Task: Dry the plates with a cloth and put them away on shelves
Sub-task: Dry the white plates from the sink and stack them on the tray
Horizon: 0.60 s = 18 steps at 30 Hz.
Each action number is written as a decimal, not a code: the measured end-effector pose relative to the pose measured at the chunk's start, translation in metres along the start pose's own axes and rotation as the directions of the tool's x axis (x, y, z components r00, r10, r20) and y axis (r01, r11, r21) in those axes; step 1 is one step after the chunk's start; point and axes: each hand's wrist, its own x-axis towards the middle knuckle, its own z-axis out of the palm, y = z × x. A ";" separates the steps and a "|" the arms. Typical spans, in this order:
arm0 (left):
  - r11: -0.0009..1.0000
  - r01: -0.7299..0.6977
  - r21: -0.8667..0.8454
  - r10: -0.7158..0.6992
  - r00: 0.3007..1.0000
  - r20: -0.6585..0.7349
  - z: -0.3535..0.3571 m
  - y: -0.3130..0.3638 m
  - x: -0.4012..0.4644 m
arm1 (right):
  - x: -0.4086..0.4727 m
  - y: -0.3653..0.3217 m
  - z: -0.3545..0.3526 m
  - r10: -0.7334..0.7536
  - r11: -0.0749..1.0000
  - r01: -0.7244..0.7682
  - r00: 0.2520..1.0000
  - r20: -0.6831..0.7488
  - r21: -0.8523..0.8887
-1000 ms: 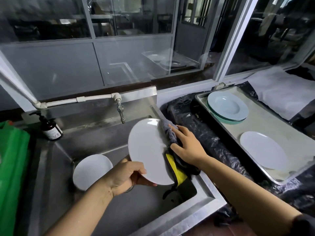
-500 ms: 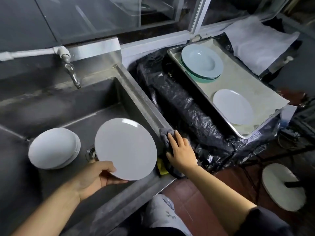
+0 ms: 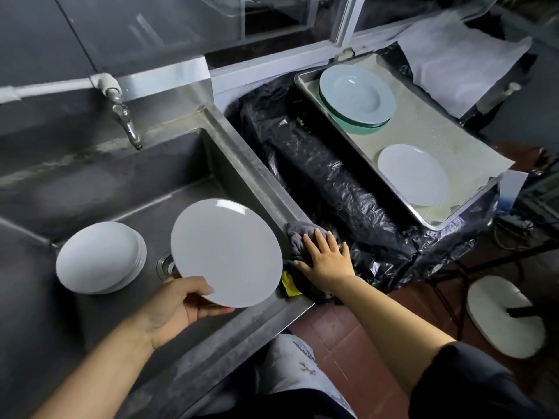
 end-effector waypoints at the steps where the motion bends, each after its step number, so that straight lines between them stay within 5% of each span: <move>1: 1.000 -0.001 0.007 0.001 1.000 0.012 0.002 0.002 0.000 | -0.002 0.000 -0.004 0.005 1.000 -0.004 1.000 -0.013 0.012; 6: 0.998 -0.016 0.054 0.013 0.998 0.059 0.022 0.018 0.001 | -0.024 0.001 -0.032 -0.032 0.979 0.063 0.987 -0.158 0.192; 11: 0.991 -0.067 0.113 0.051 0.989 0.138 0.061 0.035 0.005 | -0.050 0.009 -0.080 -0.138 0.827 0.293 0.933 -0.332 0.480; 18: 0.980 -0.114 0.164 0.068 0.962 0.266 0.143 0.055 0.025 | -0.067 0.054 -0.132 -0.021 0.756 0.299 0.900 -0.435 0.583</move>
